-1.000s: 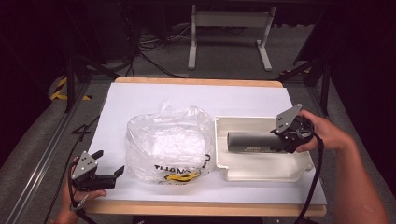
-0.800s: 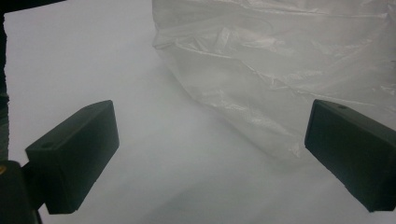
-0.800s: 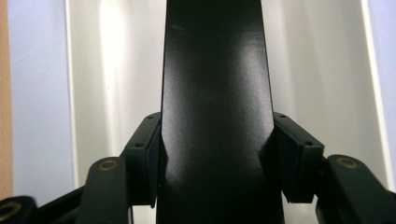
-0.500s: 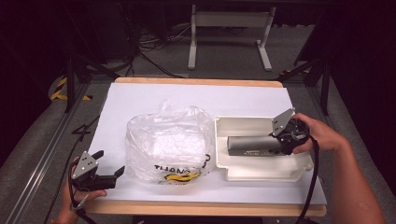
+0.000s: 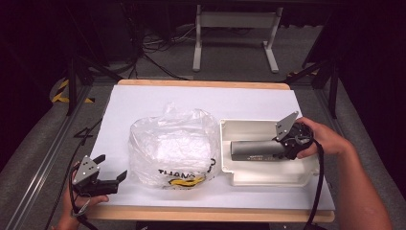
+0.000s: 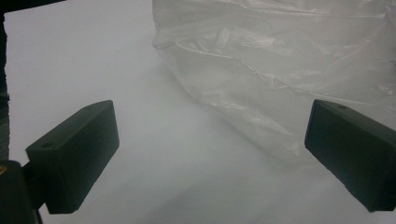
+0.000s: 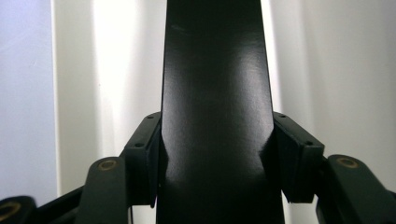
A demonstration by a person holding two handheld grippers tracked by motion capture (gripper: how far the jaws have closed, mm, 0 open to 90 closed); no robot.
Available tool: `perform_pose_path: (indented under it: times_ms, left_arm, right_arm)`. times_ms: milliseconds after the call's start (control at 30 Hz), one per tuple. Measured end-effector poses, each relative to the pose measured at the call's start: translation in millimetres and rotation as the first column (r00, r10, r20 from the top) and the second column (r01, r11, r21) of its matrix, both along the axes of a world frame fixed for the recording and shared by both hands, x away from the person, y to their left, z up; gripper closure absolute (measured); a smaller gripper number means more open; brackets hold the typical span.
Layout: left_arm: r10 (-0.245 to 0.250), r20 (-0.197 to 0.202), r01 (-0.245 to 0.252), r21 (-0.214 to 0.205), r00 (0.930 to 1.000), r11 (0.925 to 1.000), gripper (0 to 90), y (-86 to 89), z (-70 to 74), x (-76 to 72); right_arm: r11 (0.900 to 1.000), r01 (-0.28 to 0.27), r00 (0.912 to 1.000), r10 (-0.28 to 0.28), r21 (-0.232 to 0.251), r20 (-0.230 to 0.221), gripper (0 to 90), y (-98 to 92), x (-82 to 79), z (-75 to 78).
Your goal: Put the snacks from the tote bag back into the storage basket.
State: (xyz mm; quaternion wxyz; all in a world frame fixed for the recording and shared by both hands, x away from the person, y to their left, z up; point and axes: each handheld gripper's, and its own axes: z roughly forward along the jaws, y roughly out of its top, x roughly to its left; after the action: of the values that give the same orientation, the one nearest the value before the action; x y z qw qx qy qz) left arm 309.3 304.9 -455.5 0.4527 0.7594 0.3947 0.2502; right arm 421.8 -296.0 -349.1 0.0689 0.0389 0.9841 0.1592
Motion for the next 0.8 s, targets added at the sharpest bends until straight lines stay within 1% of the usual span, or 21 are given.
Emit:
perform_pose_path:
  times_ms: [167,200,233,333,367,400,567,600,633,667,800]
  left_arm:
    - [-0.001,-0.002,0.001,0.005,1.0000,1.0000,3.8,-0.7,-0.3,0.2]
    - [0.002,-0.001,-0.002,0.006,1.0000,1.0000,3.9,-1.0,-0.5,0.1]
    - [0.002,-0.001,-0.002,0.006,1.0000,1.0000,3.9,-1.0,-0.5,0.1]
    - [0.003,0.002,-0.003,0.007,1.0000,1.0000,3.9,-1.1,-0.1,0.1]
    - [0.003,0.004,-0.003,0.006,1.0000,1.0000,3.9,-1.1,0.1,0.0]
    - [0.004,0.004,-0.004,0.003,1.0000,1.0000,3.8,-1.1,0.2,-0.1]
    - [0.008,0.005,-0.008,0.009,1.0000,0.9999,3.8,-1.5,0.2,0.0]
    - [0.007,0.006,-0.007,0.009,1.0000,0.9999,3.8,-1.7,0.3,0.0]
    - [0.006,0.006,-0.007,0.009,1.0000,0.9999,3.9,-1.7,0.3,-0.1]
    - [0.007,0.005,-0.007,0.008,1.0000,0.9999,3.8,-1.6,0.2,0.0]
    - [0.006,0.003,-0.006,0.007,1.0000,1.0000,3.9,-2.1,-0.2,-0.1]
  right_arm:
    - [1.0000,0.005,0.9999,-0.005,-0.004,-0.012,42.3,-1.3,1.9,-4.3]
    - [0.9994,0.016,0.9995,-0.017,-0.029,-0.025,42.3,-2.1,3.1,-8.4]
    - [0.9994,0.016,0.9995,-0.017,-0.029,-0.025,42.3,-2.1,3.1,-8.4]
    - [0.9962,0.014,0.9994,-0.017,-0.086,-0.031,42.2,-2.0,4.3,-15.5]
    - [0.9954,0.016,0.9994,-0.019,-0.095,-0.028,42.1,-1.8,4.5,-17.9]
    - [0.9932,0.026,0.9988,-0.030,-0.113,-0.038,42.1,-1.2,4.1,-21.1]
    - [0.9918,0.024,0.9993,-0.028,-0.125,-0.026,42.0,-0.6,4.6,-21.6]
    - [0.9904,0.026,0.9992,-0.029,-0.136,-0.026,41.9,-0.3,5.0,-21.6]
    - [0.9885,0.038,0.9990,-0.041,-0.146,-0.019,41.8,0.0,4.7,-21.9]
    - [0.9870,0.037,0.9992,-0.039,-0.156,-0.011,41.7,0.4,4.7,-21.2]
    - [0.9870,0.036,0.9993,-0.038,-0.157,-0.006,41.1,1.0,4.9,-21.7]
